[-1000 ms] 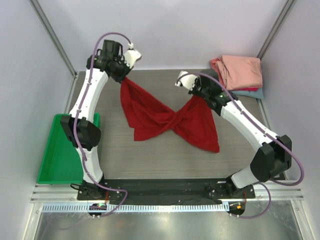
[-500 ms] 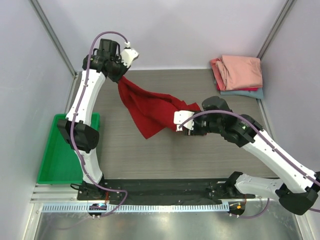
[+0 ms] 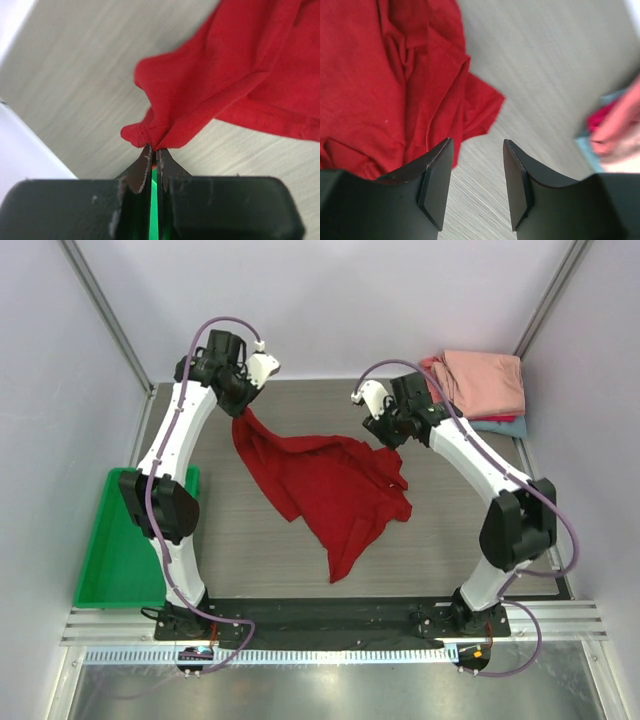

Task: Fold and stack the t-shirts
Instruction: Flatten the tshirt out

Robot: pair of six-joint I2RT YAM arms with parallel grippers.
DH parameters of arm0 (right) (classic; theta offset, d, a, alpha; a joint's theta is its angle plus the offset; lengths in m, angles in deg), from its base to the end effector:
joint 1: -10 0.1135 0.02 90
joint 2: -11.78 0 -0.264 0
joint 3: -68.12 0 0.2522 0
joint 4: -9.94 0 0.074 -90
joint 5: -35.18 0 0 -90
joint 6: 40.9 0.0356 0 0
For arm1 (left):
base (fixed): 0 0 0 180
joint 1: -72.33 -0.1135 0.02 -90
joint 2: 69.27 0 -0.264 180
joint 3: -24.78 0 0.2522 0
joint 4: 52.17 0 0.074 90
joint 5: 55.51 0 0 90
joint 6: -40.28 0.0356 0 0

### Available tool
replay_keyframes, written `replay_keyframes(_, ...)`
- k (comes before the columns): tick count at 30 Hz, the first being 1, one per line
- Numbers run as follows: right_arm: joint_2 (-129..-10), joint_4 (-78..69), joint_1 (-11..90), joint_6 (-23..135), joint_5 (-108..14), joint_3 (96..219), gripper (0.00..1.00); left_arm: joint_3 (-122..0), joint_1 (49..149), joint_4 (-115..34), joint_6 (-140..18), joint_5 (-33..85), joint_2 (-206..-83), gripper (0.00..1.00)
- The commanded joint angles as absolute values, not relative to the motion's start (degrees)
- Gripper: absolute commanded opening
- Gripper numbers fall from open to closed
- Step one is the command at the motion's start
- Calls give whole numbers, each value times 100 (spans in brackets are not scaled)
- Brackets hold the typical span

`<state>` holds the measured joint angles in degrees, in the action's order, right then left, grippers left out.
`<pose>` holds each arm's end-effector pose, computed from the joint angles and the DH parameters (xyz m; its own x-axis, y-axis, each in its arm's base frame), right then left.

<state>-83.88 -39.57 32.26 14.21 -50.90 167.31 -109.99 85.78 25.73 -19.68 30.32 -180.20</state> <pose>0.3451 0.1439 0.3130 -0.3046 -0.7413 -0.5981 -0.7267 0.5868 -0.3572 0.3974 -0.0977 0.3734 -0.5447 0.6436 -0.5376 0.6309 0.7368 0.2429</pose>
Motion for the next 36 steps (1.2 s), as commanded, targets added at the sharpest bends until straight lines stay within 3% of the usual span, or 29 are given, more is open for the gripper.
replay_keyframes(1,-8700,-3907,3179,1536,-4517,16968,50,-10816,8542,2593,-2063,2930,-17869,2)
replay_keyframes(11,-8843,-4266,2916,966,-3804,16882,53,-10666,8542,2628,-2063,3018,-18010,3)
replay_keyframes(20,-7524,-3855,2318,-556,-4120,14476,52,-10693,8542,2602,-2045,3141,-18194,5)
replay_keyframes(27,-7005,-2599,2309,-1118,-3927,13489,61,-10763,8560,2663,-2028,3316,-18317,6)
replay_keyframes(36,-7725,-2008,2318,-1075,-4023,13637,54,-10719,8639,2663,-1957,3589,-18405,7)
